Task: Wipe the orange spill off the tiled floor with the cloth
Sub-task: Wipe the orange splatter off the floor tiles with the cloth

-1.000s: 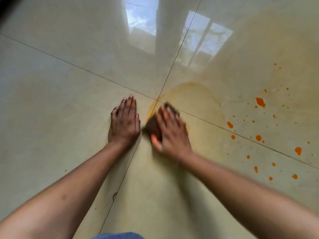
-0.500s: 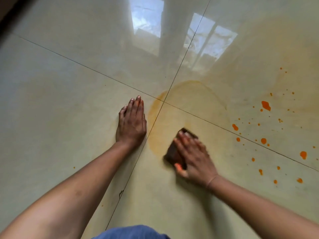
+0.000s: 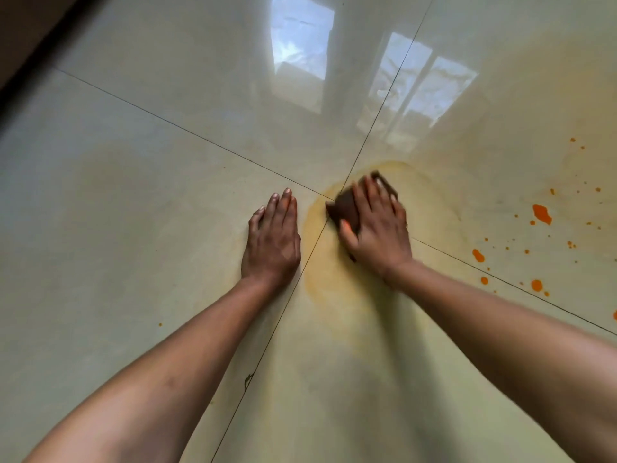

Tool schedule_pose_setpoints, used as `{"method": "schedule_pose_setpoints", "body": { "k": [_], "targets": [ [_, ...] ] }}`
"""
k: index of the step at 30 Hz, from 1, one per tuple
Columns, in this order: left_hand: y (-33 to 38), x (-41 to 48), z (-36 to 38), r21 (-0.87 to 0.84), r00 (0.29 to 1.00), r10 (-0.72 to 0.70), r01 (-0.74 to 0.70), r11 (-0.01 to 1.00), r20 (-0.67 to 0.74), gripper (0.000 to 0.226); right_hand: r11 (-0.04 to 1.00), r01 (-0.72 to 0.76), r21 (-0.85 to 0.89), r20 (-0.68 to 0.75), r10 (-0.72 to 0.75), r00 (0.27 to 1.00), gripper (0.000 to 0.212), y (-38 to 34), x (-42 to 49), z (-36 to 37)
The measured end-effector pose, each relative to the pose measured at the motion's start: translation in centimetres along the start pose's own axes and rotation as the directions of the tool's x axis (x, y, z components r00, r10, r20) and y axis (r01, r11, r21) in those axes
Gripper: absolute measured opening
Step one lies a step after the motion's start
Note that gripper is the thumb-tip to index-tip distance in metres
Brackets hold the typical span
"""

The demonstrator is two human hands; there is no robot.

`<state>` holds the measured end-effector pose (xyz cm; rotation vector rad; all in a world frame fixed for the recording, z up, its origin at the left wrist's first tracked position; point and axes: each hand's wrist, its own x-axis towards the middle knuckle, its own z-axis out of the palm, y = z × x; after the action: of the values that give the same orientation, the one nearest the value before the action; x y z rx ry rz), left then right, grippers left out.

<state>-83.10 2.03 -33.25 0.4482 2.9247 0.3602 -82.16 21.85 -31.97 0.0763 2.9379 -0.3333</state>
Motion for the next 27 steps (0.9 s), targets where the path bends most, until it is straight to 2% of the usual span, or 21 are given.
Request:
{"method": "schedule_pose_setpoints", "body": {
  "k": [2, 4, 6, 9, 10, 11, 13, 14, 15, 16, 17, 19, 20, 21, 22, 23, 24, 25, 26, 27],
  "targets": [
    [-0.2, 0.2, 0.2, -0.003, 1.000, 0.009, -0.009, 1.000, -0.008, 0.060, 0.999, -0.032, 0.006, -0.004, 0.032, 0.999, 0.078, -2.4, 4.1, -0.2],
    [-0.2, 0.2, 0.1, -0.024, 1.000, 0.013, -0.014, 1.000, -0.006, 0.061, 0.989, 0.140, -0.039, -0.004, -0.140, 0.990, 0.077, -3.2, 2.7, 0.6],
    [-0.2, 0.1, -0.1, -0.020, 1.000, 0.015, -0.015, 1.000, 0.021, 0.060, 0.935, 0.347, -0.076, 0.047, -0.344, 0.938, 0.076, -2.2, -2.8, 1.4],
    [0.0, 0.0, -0.2, -0.001, 0.999, 0.005, -0.004, 1.000, 0.036, 0.060, 0.854, 0.511, -0.094, 0.172, -0.492, 0.854, 0.077, 0.2, -5.9, 1.2],
    [0.0, 0.1, -0.2, -0.004, 0.999, 0.003, -0.003, 1.000, 0.034, 0.060, 0.847, 0.520, -0.110, 0.179, -0.498, 0.849, 0.076, 0.3, -4.1, 0.8],
    [0.0, 0.0, -0.2, -0.001, 1.000, 0.006, -0.006, 1.000, 0.031, 0.060, 0.874, 0.474, -0.107, 0.153, -0.456, 0.876, 0.075, -0.3, -1.6, 0.3],
    [-0.2, 0.0, 0.0, -0.003, 1.000, 0.005, -0.005, 1.000, 0.009, 0.060, 0.943, 0.321, -0.084, 0.087, -0.314, 0.945, 0.074, -1.6, 3.3, -0.9],
    [-0.3, 0.0, 0.1, -0.010, 1.000, 0.003, -0.003, 1.000, -0.003, 0.060, 0.953, 0.295, -0.076, 0.078, -0.289, 0.954, 0.075, -1.8, 4.7, -1.1],
    [-0.3, 0.1, 0.1, -0.013, 1.000, 0.007, -0.007, 1.000, -0.004, 0.060, 0.936, 0.343, -0.073, 0.084, -0.337, 0.938, 0.075, -1.6, 4.7, -1.0],
    [-0.3, 0.2, 0.1, -0.013, 1.000, 0.013, -0.014, 1.000, -0.003, 0.059, 0.881, 0.468, -0.073, 0.110, -0.459, 0.882, 0.076, -0.9, 3.6, -0.6],
    [-0.2, 0.2, 0.1, -0.009, 1.000, 0.017, -0.017, 1.000, 0.000, 0.059, 0.780, 0.622, -0.073, 0.148, -0.608, 0.780, 0.075, 0.0, 1.7, 0.0],
    [-0.2, 0.2, 0.0, -0.001, 1.000, 0.007, -0.007, 1.000, 0.023, 0.060, 0.522, 0.853, -0.016, 0.289, -0.814, 0.503, 0.074, 1.9, -1.8, 0.2],
    [-0.1, 0.1, 0.0, 0.000, 1.000, 0.002, -0.002, 1.000, 0.030, 0.061, 0.450, 0.893, -0.009, 0.298, -0.851, 0.432, 0.074, 2.7, -1.5, 0.0],
    [-0.1, 0.1, 0.0, 0.007, 1.000, 0.000, 0.000, 1.000, 0.026, 0.061, 0.467, 0.884, -0.030, 0.283, -0.844, 0.456, 0.073, 2.7, -0.2, -0.3],
    [-0.1, 0.1, 0.0, 0.012, 1.000, -0.001, 0.000, 1.000, 0.020, 0.061, 0.592, 0.804, -0.057, 0.253, -0.771, 0.585, 0.072, 2.3, 1.6, -0.6],
    [-0.2, 0.0, 0.0, 0.010, 1.000, -0.005, 0.004, 1.000, 0.015, 0.060, 0.760, 0.645, -0.081, 0.181, -0.625, 0.759, 0.073, 1.7, 3.5, -1.0],
    [-0.2, 0.0, 0.1, 0.008, 1.000, -0.011, 0.011, 1.000, 0.006, 0.060, 0.885, 0.456, -0.090, 0.115, -0.446, 0.888, 0.075, 0.9, 5.0, -1.4],
    [-0.2, 0.0, 0.1, 0.006, 1.000, -0.012, 0.012, 1.000, -0.001, 0.059, 0.946, 0.313, -0.079, 0.069, -0.308, 0.949, 0.076, 0.2, 5.1, -1.5],
    [-0.2, 0.0, 0.1, 0.001, 1.000, -0.006, 0.006, 1.000, -0.002, 0.059, 0.958, 0.284, -0.044, 0.030, -0.282, 0.959, 0.078, -0.4, 3.9, -1.0],
    [-0.2, 0.0, 0.1, -0.004, 1.000, 0.001, -0.001, 1.000, 0.003, 0.059, 0.930, 0.366, -0.008, 0.024, -0.366, 0.930, 0.078, -0.9, 1.6, 0.0]
  ]
}}
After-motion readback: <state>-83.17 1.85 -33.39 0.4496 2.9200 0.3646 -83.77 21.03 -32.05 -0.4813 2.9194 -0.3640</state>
